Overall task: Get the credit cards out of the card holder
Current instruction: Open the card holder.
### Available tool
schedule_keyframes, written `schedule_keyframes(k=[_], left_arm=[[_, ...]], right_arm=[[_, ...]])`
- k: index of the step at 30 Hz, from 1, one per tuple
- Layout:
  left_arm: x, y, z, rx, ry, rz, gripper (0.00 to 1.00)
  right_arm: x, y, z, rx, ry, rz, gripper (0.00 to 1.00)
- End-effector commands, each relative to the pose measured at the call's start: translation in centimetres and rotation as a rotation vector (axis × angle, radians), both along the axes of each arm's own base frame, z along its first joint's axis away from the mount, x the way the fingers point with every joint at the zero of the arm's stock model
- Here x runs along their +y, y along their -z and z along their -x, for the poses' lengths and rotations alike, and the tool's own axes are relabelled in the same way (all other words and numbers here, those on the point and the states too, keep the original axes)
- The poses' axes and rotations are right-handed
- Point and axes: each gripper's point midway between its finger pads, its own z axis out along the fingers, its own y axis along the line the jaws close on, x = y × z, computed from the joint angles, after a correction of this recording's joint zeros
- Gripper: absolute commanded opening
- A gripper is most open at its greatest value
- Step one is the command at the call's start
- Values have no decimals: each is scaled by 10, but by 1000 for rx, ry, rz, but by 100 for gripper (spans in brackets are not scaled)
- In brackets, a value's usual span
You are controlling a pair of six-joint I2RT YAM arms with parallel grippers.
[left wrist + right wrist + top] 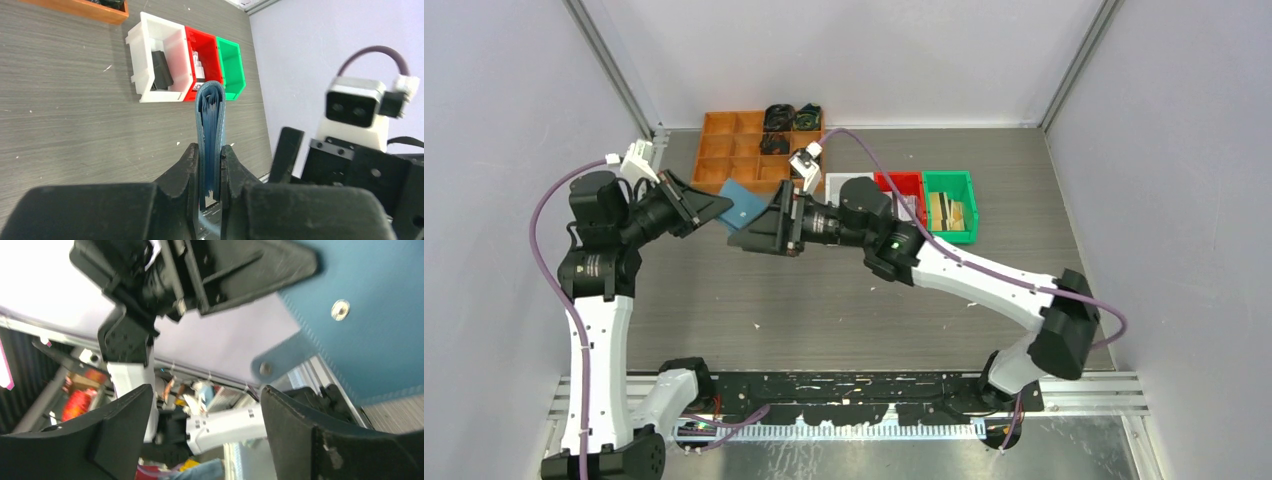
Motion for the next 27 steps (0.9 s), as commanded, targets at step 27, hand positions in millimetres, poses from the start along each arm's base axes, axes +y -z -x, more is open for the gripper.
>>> schedule_keyframes(k=[27], left_arm=[[-45,-61,65,-247,414,88,0]], right_arm=[[-81,-9,12,-640,49,475,99]])
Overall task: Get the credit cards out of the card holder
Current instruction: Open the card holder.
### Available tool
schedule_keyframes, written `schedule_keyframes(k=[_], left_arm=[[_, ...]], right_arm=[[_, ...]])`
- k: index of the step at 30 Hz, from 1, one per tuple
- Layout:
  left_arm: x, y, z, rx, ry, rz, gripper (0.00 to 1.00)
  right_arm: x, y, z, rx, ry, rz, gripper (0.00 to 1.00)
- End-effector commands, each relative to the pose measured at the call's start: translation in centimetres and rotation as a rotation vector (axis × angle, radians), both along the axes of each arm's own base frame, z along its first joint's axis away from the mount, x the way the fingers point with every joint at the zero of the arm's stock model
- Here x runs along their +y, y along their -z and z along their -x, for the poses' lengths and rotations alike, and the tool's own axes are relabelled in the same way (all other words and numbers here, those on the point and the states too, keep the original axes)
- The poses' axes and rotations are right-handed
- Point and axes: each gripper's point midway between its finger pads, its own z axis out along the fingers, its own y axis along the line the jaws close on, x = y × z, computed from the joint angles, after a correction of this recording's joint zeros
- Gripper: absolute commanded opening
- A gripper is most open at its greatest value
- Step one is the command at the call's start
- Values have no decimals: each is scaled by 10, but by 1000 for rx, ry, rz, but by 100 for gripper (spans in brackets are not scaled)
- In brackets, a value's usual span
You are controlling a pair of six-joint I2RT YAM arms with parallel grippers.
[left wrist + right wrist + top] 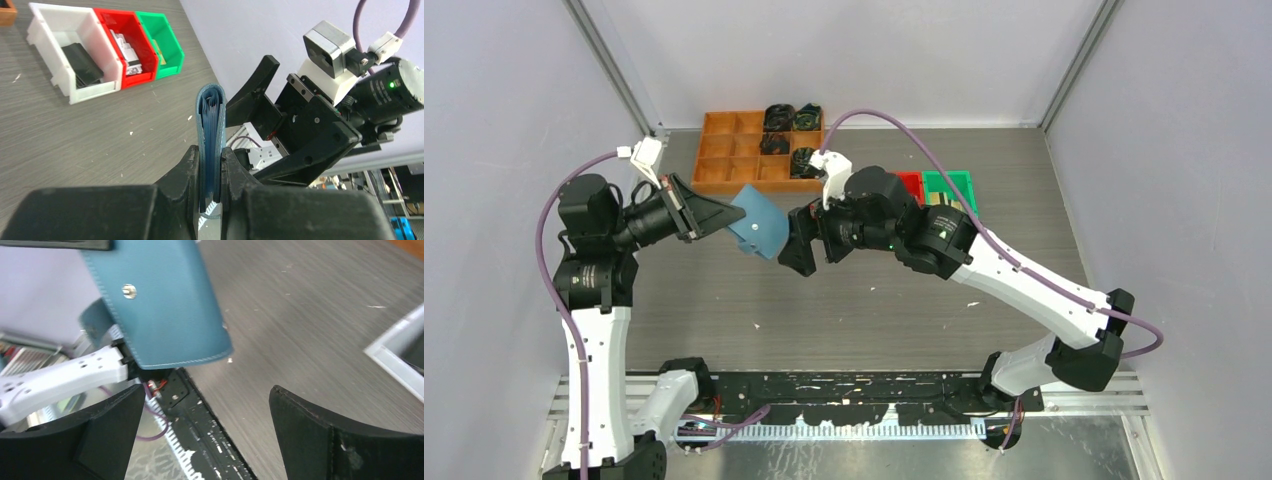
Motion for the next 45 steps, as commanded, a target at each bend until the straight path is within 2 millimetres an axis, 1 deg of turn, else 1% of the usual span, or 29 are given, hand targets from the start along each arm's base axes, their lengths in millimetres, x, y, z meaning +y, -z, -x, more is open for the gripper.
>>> schedule_keyframes(k=[1,3,5,11,14,16,18,19,20,21,22,23,24,25,26,27,29,31,34,37,39,41,45], left_arm=[[-12,-20,25,-111,145,11,0],[-14,-19,32,-126,185,6,0],[-16,-19,38,-144,220,-1,0],[-20,-22,53,-170,283,4,0],[-20,-22,56,-171,287,3,0],[-20,-22,56,-171,285,3,0],[-20,-22,55,-169,283,3,0],[-19,-22,54,-168,279,2,0],[-19,-21,53,-167,271,0,1],[-18,-20,51,-166,256,-6,7],[-17,-17,49,-155,237,-11,24],[-16,-13,45,-147,219,-17,44],[-15,-9,42,-131,206,-17,58],[-15,-4,41,-112,200,-15,67],[-14,1,40,-91,195,-11,73],[-14,6,39,-70,193,-6,75],[-15,14,42,-47,204,1,75],[-16,18,45,-37,220,9,70],[-19,18,56,-44,262,13,61],[-20,18,67,-60,297,5,50],[-20,17,72,-79,303,-15,41],[-20,16,73,-95,304,-30,30],[-20,11,77,-122,317,-39,16]], right_arm=[[13,-58,36,-33,-252,-163,100],[14,-60,44,9,-327,-174,99],[13,-63,47,45,-364,-189,97],[14,-71,35,97,-375,-222,84],[22,-76,41,132,-427,-249,79],[28,-79,46,162,-467,-274,73],[32,-82,52,187,-515,-301,66],[35,-85,59,217,-565,-331,52],[37,-84,60,225,-572,-341,42],[37,-85,59,221,-568,-351,29],[37,-85,56,214,-552,-353,18],[37,-85,50,205,-523,-353,6],[37,-85,44,202,-491,-355,4],[36,-85,37,202,-463,-362,2],[35,-87,29,196,-435,-374,1],[34,-87,24,193,-410,-377,1],[35,-87,20,184,-393,-381,1],[36,-86,19,188,-394,-382,1],[35,-83,14,189,-379,-380,1],[32,-82,9,194,-370,-384,1],[31,-83,9,203,-380,-399,1],[31,-82,11,214,-392,-404,1],[27,-79,10,241,-393,-426,1]])
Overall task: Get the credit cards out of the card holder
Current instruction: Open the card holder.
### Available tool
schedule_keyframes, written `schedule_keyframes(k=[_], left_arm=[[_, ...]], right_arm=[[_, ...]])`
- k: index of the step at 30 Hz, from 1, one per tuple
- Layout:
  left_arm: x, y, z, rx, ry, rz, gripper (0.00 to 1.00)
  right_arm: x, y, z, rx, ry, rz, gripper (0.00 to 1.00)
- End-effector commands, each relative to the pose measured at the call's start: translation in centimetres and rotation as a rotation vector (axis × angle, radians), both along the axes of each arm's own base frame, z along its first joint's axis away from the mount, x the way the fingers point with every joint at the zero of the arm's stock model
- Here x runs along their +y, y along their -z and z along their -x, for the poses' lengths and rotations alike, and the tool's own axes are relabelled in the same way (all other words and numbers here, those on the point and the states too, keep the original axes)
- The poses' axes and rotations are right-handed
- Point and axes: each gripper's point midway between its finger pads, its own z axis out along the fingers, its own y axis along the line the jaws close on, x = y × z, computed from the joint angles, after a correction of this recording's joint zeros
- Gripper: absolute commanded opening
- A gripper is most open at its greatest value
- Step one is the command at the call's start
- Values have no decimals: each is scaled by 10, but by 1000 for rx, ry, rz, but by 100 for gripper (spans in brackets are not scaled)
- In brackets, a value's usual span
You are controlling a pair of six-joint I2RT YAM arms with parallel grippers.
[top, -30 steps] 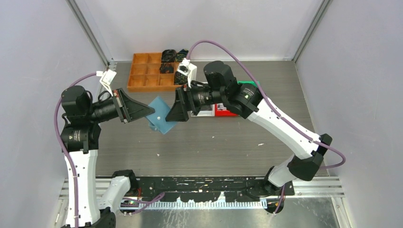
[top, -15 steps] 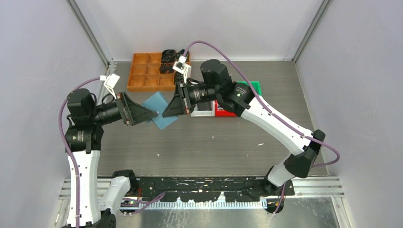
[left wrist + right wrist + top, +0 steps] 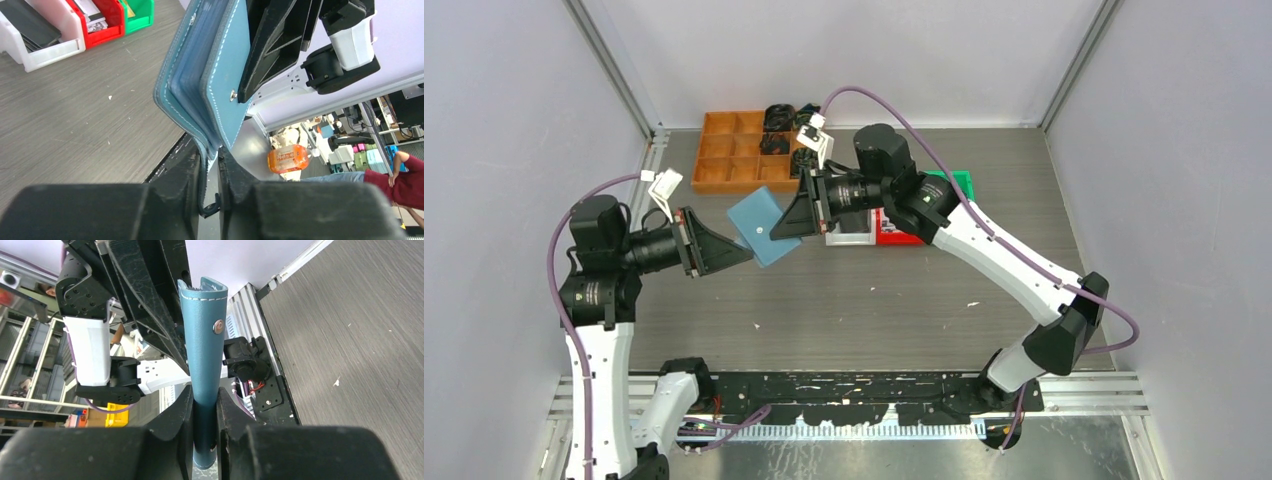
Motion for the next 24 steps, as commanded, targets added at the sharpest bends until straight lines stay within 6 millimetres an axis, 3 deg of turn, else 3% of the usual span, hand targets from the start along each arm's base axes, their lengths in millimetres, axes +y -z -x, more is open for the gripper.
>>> schedule_keyframes(k=[1,6,8,10,12,17,24], left_arm=[[-4,-20,21,-101,77,-1,14],[-4,-21,20,-120,66,-9,3],[-4,-22,19,-125,61,-12,0],[-3,-24,19,-138,61,-16,0],[-3,-26,18,-161,60,-29,0],[4,-19,12,-218,7,-122,0],[30,18,-5,-333,-79,-392,0]], right_arm=[[-10,-36,0,-47,5,-134,1],[-12,-42,5,-15,-29,-179,1],[-11,-40,6,2,-46,-184,8],[-12,-35,4,12,-38,-174,27],[-14,-29,-2,28,-16,-162,58],[-16,-10,-17,54,59,-102,96],[-23,13,-32,26,162,-19,99]])
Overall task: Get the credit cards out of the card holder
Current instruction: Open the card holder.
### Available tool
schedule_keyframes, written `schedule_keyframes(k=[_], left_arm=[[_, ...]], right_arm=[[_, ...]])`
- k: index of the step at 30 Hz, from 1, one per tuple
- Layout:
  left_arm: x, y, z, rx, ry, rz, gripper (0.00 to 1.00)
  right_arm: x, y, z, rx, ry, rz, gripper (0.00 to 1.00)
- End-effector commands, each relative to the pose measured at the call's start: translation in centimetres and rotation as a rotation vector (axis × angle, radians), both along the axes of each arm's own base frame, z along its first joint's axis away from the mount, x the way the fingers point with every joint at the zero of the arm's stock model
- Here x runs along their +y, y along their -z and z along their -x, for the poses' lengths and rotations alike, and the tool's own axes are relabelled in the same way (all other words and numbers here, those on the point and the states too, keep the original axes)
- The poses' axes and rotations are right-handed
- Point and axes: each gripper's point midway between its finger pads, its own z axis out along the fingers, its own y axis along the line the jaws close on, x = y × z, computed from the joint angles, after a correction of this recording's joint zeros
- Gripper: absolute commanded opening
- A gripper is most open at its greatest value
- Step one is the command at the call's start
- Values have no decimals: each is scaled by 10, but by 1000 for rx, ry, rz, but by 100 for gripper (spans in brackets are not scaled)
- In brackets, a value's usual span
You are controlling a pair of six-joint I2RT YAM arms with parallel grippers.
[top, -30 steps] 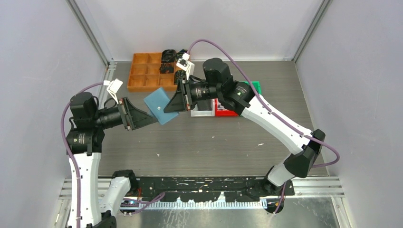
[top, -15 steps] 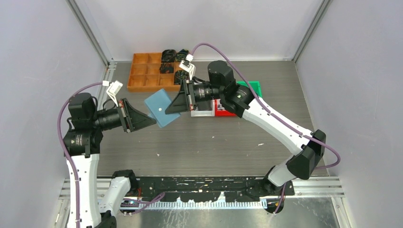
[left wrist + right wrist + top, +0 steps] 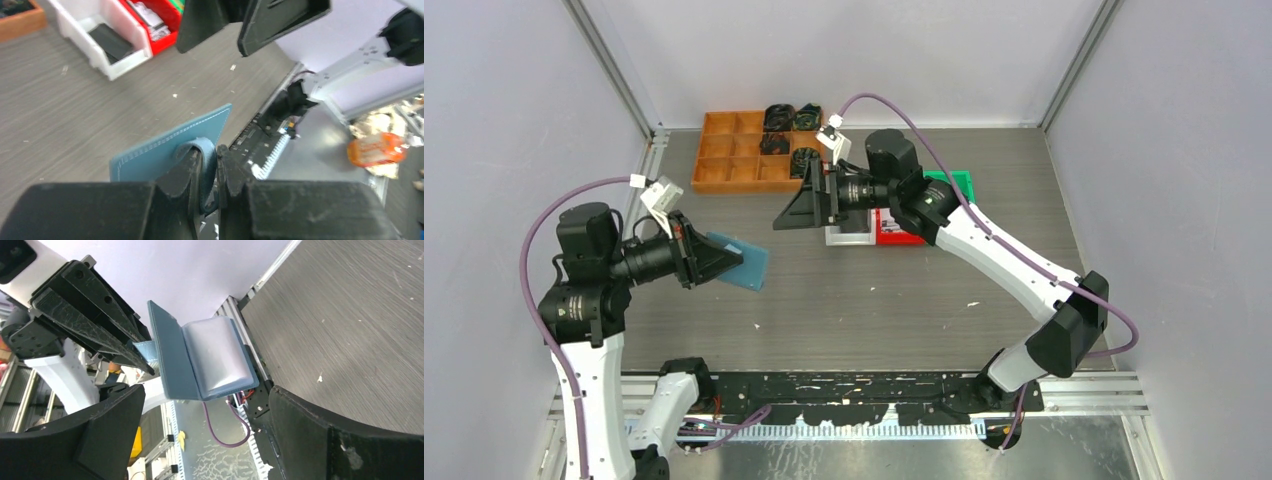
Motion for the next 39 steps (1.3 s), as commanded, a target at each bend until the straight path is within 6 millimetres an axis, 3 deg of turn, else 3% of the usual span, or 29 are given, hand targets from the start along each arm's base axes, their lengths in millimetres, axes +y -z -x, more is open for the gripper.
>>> schedule_keyframes(k=[1,4,9,13,17,21,25,32,39], left_arm=[[18,20,-5,-127,-22,-202,0],[19,24,1,-171,16,-249,0],[6,13,21,-233,150,-208,0],[4,15,24,-287,189,-218,0],[7,26,26,-293,227,-277,0],[14,43,32,-276,301,-376,8],[28,53,36,-290,393,-533,11],[55,61,27,-369,608,-870,10],[70,80,18,-514,856,-1147,8]], right_arm=[[-12,-6,-4,-81,70,21,100],[-16,10,-8,-93,89,78,100],[-16,38,-10,-123,63,129,100],[-18,53,-6,-251,7,149,100],[-15,42,-1,-456,-74,89,99],[2,27,4,-526,-196,-14,99],[18,44,3,-508,-258,-37,99],[21,74,6,-602,-218,12,99],[34,59,-3,-692,-192,-22,100]])
